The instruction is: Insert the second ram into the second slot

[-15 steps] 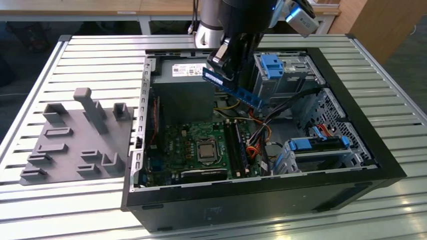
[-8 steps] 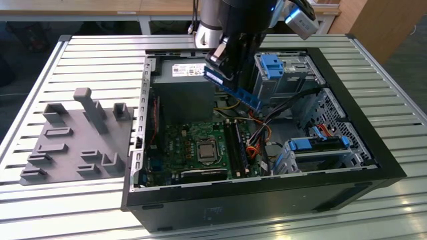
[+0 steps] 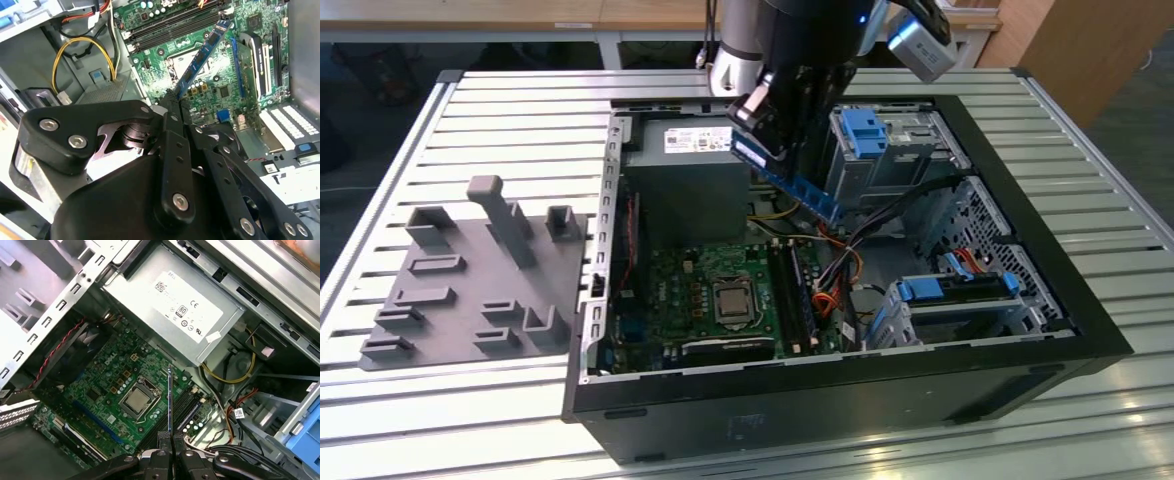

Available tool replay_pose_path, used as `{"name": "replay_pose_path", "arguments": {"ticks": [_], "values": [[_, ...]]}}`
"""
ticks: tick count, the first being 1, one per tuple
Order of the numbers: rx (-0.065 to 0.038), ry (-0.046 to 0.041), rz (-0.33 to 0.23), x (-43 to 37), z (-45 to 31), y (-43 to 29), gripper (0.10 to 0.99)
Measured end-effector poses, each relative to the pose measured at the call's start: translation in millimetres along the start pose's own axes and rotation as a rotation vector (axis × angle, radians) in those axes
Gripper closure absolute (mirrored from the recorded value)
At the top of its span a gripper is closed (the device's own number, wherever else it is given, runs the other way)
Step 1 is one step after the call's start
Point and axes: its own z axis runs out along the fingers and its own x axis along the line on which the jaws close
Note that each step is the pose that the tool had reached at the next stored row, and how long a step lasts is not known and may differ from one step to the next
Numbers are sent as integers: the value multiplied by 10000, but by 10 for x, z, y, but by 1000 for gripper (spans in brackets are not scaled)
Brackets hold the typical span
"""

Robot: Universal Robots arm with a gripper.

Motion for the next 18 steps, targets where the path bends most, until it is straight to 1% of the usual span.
{"name": "replay_pose_path", "arguments": {"ticks": [18], "values": [[-14, -52, 1367, 0, 0, 0, 953]]}}
